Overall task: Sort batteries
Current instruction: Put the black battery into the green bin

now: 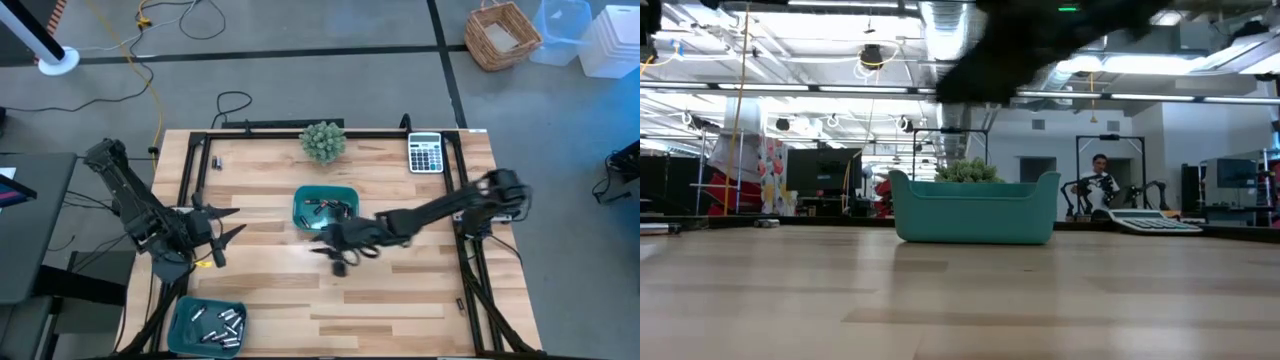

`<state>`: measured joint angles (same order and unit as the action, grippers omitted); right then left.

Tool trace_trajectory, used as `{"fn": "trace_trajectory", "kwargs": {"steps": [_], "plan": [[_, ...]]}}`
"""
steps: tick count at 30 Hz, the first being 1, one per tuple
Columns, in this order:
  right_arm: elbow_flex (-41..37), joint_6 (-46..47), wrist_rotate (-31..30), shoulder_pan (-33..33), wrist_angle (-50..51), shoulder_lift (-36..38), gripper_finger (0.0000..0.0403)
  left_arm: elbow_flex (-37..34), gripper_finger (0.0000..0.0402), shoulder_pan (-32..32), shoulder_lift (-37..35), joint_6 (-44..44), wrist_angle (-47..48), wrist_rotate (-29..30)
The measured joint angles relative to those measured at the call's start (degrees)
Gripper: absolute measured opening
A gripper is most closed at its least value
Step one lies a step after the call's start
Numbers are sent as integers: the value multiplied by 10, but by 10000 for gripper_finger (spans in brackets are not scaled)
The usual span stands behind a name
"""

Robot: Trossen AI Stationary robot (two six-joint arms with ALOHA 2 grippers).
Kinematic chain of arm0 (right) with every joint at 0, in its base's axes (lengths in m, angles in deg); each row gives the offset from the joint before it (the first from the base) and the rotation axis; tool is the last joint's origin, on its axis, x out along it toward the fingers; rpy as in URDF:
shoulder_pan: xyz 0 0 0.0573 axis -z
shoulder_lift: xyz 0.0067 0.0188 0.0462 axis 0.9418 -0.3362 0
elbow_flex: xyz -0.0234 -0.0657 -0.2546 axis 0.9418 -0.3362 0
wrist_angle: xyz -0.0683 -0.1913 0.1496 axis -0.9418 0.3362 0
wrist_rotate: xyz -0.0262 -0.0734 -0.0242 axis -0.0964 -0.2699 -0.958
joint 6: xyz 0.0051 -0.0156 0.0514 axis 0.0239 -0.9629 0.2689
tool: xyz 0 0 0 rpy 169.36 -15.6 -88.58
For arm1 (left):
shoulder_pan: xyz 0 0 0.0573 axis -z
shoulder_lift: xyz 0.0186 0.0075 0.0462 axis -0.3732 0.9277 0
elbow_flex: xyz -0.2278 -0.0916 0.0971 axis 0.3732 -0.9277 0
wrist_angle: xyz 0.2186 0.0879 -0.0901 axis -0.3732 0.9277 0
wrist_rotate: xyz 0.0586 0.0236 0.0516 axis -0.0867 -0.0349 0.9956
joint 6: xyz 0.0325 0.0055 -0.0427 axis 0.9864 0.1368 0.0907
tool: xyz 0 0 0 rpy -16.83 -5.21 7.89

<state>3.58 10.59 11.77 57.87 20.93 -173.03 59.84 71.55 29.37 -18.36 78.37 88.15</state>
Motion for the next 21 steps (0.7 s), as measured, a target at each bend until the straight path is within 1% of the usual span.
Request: {"fn": "trace_trajectory", "kwargs": {"steps": [4, 7, 10, 13, 15, 16, 18, 21], "plan": [[-71, 60, -69, -39, 154, 117, 139, 0, 196, -39, 20, 0, -16, -19], [-105, 131, -124, -75, 259, 202, 139, 0, 196, -70, 46, 0, -31, -38], [-134, 212, -161, -120, 360, 269, 139, 0, 196, -99, 79, 9, -62, -59], [-154, 295, -202, -168, 439, 325, 139, 0, 196, -128, 108, 49, -112, -86], [-159, 349, -232, -201, 490, 349, 139, 0, 196, -149, 123, 79, -148, -105], [-161, 373, -246, -217, 516, 357, 139, 0, 196, -160, 129, 91, -167, -124], [-161, 417, -280, -252, 553, 371, 139, 0, 196, -185, 138, 102, -184, -179], [-160, 481, -321, -297, 610, 380, 139, 0, 196, -223, 152, 83, -179, -260]]}}
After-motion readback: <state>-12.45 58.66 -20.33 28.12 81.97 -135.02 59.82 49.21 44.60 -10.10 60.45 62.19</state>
